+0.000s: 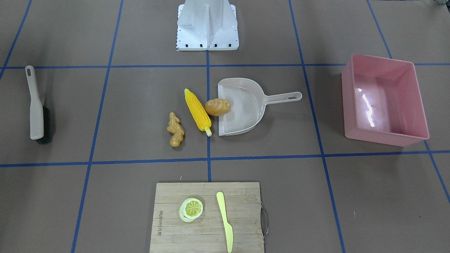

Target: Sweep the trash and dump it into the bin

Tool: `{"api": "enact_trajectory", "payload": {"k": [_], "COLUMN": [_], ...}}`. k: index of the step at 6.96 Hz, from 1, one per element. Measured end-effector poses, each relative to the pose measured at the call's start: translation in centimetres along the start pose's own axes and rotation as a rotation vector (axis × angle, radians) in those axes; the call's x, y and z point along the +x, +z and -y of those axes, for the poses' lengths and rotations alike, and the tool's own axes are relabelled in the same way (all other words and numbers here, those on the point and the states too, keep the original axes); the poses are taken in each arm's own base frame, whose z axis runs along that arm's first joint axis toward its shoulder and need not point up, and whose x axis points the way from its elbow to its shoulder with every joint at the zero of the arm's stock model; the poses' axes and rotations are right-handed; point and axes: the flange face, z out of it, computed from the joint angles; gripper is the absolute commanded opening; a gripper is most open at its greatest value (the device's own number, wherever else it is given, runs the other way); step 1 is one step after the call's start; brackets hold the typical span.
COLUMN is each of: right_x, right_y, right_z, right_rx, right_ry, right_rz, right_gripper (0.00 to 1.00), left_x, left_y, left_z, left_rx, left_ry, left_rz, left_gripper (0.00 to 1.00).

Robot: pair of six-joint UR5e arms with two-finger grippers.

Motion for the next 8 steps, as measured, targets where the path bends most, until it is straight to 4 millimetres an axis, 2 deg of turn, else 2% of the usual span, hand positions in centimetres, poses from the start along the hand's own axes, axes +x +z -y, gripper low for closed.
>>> {"api": "enact_trajectory", "payload": {"k": [2,3,6,8], "right_x": [-2.0,-2.9,-2.6,-2.7], "right_y": [4.3,6.2,9.0,10.2], "right_z": [-3.3,-4.1,-4.5,-3.3], "right_rx": [-0.018,-0.037,-0.079,-0.09], "right_ry": [-0.093,-0.119,-0.116,-0.075], "right_rz": [-0.034,-0.046,-0.069,-0.051], "right_gripper": [1.0,1.0,1.0,1.0], "left_x": [0.1,0.0,-0.2,-0.2], "left_y": [0.1,0.2,0.3,0.3], "left_z": [0.1,0.0,-0.2,-0.2], "left_rx": [-0.004,-0.009,-0.012,-0.011], "left_ry": [-0.008,-0.023,-0.034,-0.031], "left_rz": [0.0,0.0,0.006,0.008], "left_gripper": [0.99,0.99,0.99,0.99]}}
